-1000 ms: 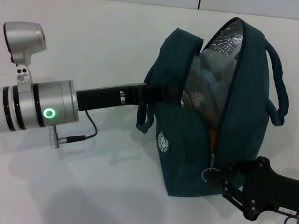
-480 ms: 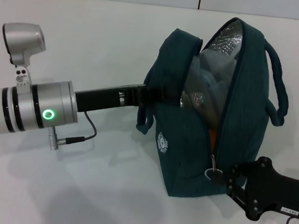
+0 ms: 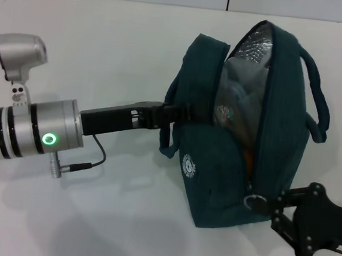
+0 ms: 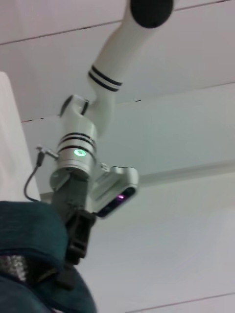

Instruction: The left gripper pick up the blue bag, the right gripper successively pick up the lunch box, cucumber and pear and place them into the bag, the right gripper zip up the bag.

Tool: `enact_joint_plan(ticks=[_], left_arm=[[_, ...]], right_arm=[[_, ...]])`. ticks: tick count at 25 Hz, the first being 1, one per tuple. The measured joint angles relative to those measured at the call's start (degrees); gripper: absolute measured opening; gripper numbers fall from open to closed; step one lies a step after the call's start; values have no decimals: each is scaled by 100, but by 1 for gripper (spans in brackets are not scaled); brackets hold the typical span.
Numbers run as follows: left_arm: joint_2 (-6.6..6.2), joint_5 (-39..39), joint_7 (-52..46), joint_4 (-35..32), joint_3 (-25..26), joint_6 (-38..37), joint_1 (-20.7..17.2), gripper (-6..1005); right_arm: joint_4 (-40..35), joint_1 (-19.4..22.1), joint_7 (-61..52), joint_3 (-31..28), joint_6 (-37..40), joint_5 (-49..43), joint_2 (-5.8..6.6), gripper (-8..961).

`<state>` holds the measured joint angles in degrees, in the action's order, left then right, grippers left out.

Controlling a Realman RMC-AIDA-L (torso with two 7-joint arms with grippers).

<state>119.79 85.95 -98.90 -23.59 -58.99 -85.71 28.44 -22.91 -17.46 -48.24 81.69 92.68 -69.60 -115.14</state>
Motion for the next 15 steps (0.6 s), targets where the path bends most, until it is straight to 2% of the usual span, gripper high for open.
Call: enact_joint_plan(ticks=[2, 7, 13, 15], left_arm=[[0, -36, 28, -2, 21, -7, -38, 313], [0, -144, 83, -3, 26, -149, -83, 516], [0, -306, 169, -4, 27, -353, -134, 666], [0, -309, 170, -21, 26, -407, -149, 666]], right_arm=[[2, 45, 22, -102, 111, -3, 8, 9], [-15, 180, 56, -289, 345, -14, 39, 9], [-76, 335, 86, -534, 521, -20, 67, 9], [-78, 369, 150, -627, 574, -11, 68, 9]])
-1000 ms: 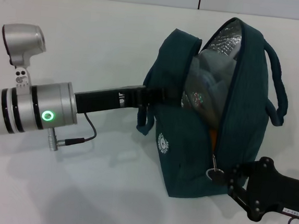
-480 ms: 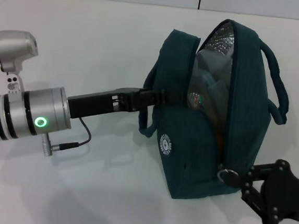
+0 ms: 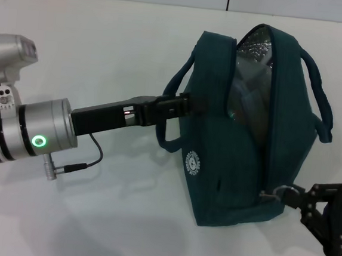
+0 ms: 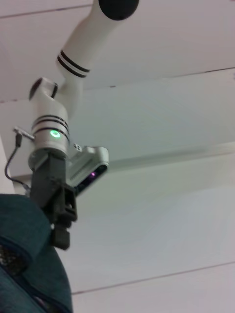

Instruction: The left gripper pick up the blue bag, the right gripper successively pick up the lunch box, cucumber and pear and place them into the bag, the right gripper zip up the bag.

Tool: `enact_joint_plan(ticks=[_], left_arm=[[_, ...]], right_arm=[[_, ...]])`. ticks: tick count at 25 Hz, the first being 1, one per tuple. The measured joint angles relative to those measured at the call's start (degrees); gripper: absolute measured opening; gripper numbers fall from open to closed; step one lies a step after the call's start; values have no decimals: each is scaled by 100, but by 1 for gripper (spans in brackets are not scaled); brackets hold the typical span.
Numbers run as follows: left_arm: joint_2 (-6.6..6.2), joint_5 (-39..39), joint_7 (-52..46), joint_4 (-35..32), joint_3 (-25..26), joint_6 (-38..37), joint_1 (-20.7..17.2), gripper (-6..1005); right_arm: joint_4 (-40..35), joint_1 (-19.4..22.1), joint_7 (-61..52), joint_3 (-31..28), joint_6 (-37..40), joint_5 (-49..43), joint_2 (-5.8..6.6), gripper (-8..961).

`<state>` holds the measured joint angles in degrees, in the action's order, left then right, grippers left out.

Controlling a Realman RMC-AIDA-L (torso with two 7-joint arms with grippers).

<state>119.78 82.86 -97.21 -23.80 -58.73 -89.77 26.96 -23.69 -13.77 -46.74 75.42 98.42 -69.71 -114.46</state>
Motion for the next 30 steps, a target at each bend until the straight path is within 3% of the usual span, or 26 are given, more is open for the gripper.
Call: enact_joint_plan(ticks=[12, 14, 17, 30], left_arm=[[-46, -134, 480, -25, 78, -393, -152, 674], [-53, -134, 544, -25, 168, -395, -212, 677], [-71, -140, 627, -28, 272, -400, -296, 814], [-189, -140, 684, -38, 312, -409, -435, 814]], right_arm=[[-216, -356, 127, -147, 144, 412, -80, 8], [-225, -497, 128, -146, 144, 583, -81, 8], [-254, -675, 126, -189, 117, 727, -84, 8], [-320, -1669, 79, 5, -642, 1081, -133, 8]])
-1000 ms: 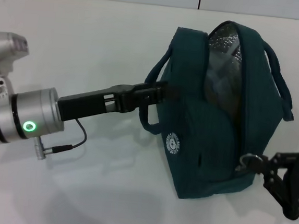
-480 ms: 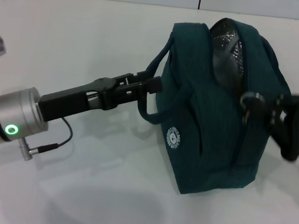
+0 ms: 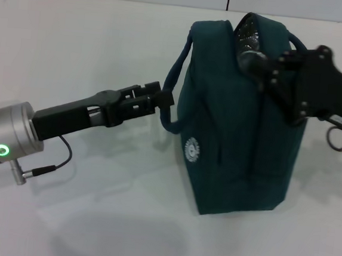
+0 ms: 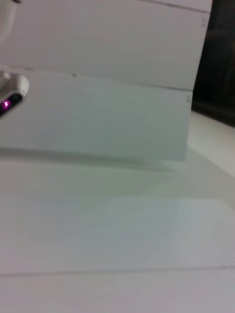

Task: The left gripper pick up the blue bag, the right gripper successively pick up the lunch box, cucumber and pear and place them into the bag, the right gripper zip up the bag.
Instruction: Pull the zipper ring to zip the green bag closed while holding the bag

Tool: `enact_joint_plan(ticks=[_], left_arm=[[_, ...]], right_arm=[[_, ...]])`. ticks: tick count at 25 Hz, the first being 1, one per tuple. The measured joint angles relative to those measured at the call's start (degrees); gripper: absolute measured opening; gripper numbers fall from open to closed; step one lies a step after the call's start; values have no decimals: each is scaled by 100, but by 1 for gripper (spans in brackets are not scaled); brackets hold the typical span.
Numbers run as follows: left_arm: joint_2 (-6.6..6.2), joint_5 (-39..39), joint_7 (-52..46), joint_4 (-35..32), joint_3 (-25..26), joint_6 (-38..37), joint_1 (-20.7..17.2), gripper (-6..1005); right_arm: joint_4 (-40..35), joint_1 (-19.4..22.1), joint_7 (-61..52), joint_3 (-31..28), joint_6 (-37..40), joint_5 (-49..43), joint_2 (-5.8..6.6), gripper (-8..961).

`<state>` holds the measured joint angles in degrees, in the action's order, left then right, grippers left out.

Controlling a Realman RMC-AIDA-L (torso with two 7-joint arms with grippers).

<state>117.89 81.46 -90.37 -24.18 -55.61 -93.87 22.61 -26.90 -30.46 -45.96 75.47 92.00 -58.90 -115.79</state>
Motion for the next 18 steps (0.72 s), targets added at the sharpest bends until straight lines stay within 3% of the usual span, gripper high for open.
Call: enact_joint_plan(ticks=[8, 18], left_arm=[[-51, -2, 1, -4, 380, -95, -200, 815], [-46, 43, 1, -17, 422, -78, -182, 815]], right_arm=[[-24, -604, 31, 552, -254, 213, -41, 8], [11, -626, 59, 694, -445, 290, -40, 8]])
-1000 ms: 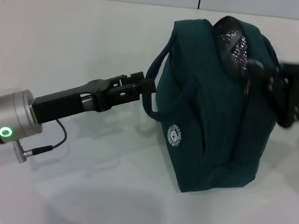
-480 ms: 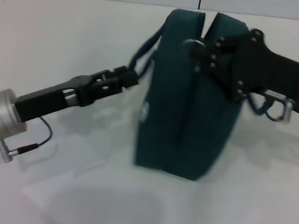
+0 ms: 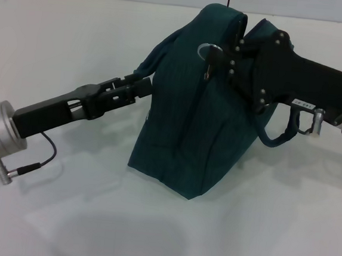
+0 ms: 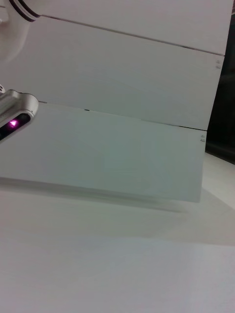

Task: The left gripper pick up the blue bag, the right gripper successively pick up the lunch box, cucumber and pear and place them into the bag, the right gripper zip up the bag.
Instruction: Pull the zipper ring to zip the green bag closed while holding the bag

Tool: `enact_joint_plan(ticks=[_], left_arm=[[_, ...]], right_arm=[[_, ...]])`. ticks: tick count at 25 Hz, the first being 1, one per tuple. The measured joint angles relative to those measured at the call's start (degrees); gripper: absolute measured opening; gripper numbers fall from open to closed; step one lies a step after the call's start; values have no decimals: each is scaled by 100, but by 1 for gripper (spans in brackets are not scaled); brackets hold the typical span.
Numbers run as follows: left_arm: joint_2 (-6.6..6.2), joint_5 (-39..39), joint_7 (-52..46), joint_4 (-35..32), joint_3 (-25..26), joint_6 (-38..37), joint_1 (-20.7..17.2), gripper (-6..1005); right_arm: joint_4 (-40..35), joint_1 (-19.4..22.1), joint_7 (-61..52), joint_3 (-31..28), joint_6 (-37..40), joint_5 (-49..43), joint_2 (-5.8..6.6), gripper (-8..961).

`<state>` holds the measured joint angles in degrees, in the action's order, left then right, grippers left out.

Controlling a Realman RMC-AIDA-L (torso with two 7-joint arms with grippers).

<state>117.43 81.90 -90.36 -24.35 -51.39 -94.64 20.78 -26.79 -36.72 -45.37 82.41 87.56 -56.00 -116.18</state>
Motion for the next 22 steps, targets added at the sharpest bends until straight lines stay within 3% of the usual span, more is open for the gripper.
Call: enact_joint_plan(ticks=[11, 20, 22], left_arm=[[178, 465, 311, -202, -27, 31, 157, 801], [206, 408, 868, -188, 0, 76, 159, 759], [209, 400, 903, -169, 4, 78, 172, 690]], right_arm=[[18, 13, 2, 3, -20, 9, 0, 9], [20, 9, -13, 3, -21, 11, 0, 10], [20, 8, -17, 7, -21, 11, 0, 11]])
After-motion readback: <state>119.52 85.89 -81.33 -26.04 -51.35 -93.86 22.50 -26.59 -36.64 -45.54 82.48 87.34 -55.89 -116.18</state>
